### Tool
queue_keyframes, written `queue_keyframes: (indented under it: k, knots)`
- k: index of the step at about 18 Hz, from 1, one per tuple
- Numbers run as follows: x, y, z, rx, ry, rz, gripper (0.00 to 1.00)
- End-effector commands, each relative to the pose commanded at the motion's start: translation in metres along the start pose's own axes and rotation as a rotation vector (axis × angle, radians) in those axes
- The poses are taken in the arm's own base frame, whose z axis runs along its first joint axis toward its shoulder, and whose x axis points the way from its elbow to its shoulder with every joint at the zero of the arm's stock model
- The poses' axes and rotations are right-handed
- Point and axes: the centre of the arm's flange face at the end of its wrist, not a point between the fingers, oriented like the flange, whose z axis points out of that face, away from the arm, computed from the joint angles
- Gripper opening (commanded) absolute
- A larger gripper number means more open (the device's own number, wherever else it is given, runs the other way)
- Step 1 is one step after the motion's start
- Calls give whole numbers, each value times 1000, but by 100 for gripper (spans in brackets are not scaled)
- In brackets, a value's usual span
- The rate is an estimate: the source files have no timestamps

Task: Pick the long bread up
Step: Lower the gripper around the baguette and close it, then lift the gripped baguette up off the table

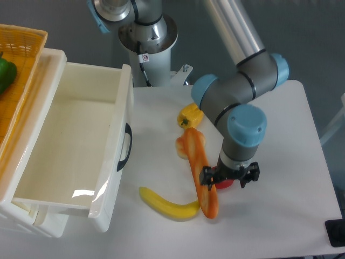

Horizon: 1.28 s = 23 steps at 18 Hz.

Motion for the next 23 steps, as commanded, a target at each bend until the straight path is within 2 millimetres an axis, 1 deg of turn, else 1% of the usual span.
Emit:
queue_keyframes:
  k: [2,4,5,7,10,12,13,14,17,18,19,23]
  knots:
    - [9,-1,12,-18,7,13,100]
    - [10,-1,18,-25,14,12,99]
    - [13,1,22,-32,17,15,92]
    - [15,0,26,-38,19,17,74]
    - [16,0,26,-38,21,23,51]
    - [17,0,26,-36,24,29,30]
    - [17,1,26,-37,26,32,23]
    - [17,1,24,-36,25,35,21]
    - [17,1,20,-30,23,37,2]
    - [16,1,18,-27,22,35,0]
    - [16,0,16,-24,21,35,0]
    - [8,2,-9,9,7,40,0]
